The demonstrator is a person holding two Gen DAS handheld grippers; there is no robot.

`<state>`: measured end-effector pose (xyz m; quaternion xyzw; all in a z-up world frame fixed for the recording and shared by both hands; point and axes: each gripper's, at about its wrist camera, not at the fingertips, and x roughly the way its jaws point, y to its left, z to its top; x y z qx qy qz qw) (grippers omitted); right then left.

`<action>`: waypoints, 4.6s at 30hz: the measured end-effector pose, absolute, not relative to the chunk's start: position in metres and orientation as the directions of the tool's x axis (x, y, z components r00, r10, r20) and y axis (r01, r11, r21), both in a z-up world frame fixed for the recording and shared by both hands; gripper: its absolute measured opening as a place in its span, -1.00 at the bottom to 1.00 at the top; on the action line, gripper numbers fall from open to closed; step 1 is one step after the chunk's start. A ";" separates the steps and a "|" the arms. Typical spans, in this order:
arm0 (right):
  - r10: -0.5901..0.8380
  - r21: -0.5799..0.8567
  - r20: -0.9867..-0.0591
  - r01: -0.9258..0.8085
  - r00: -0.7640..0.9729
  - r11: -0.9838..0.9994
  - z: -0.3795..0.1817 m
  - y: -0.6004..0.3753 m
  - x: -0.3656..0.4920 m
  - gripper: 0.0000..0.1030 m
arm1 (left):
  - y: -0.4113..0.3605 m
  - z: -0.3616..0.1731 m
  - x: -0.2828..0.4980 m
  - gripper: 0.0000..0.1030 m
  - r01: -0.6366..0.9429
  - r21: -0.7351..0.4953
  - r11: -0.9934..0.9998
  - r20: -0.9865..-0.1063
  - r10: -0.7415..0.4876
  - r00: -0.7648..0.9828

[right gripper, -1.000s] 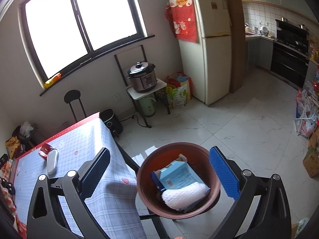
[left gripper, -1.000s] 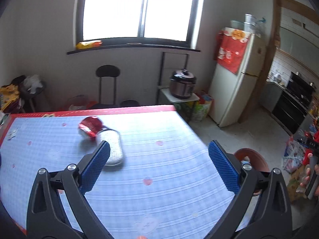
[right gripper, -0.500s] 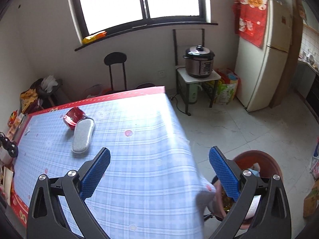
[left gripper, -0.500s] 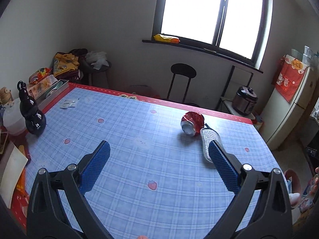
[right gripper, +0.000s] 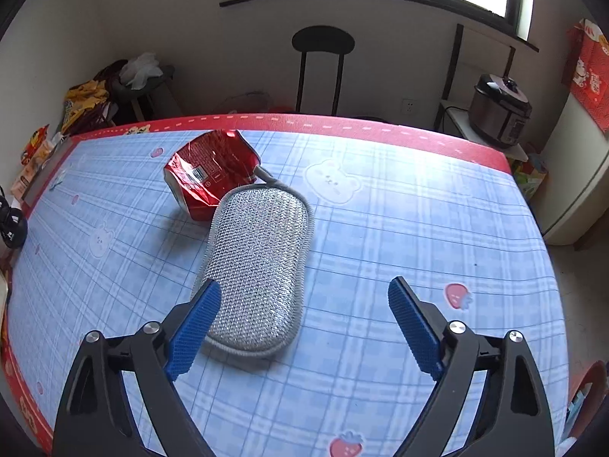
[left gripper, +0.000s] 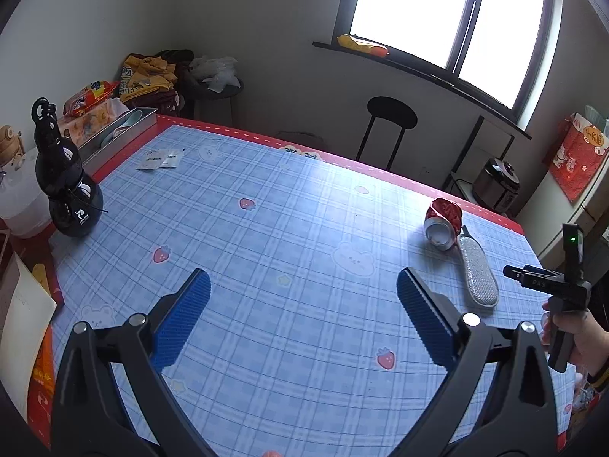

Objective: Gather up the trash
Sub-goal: 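Close the right gripper on the edge of the grey mesh sponge, then lift the sponge with the right gripper while the left grasps the crushed red can, then carry the sponge and red can over the bin with both grippers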

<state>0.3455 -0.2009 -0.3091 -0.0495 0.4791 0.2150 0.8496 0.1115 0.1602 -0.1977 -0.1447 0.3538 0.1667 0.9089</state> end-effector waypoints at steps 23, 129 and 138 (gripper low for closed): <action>0.410 0.314 -0.848 -0.304 0.335 0.899 -0.339 -0.184 0.355 -0.40 | 0.159 -0.214 0.138 0.52 -0.348 -0.171 0.922 -0.721 0.124 0.682; -0.003 0.168 -0.642 0.144 0.767 0.975 -0.163 -0.717 0.159 -0.75 | -0.271 -0.105 0.188 -0.38 0.266 -0.210 0.941 -0.583 -0.339 0.738; -0.068 0.077 -0.707 0.172 0.704 0.982 -0.181 -0.767 0.183 -0.75 | -0.320 -0.105 0.178 -0.38 0.265 -0.212 0.941 -0.571 -0.339 0.748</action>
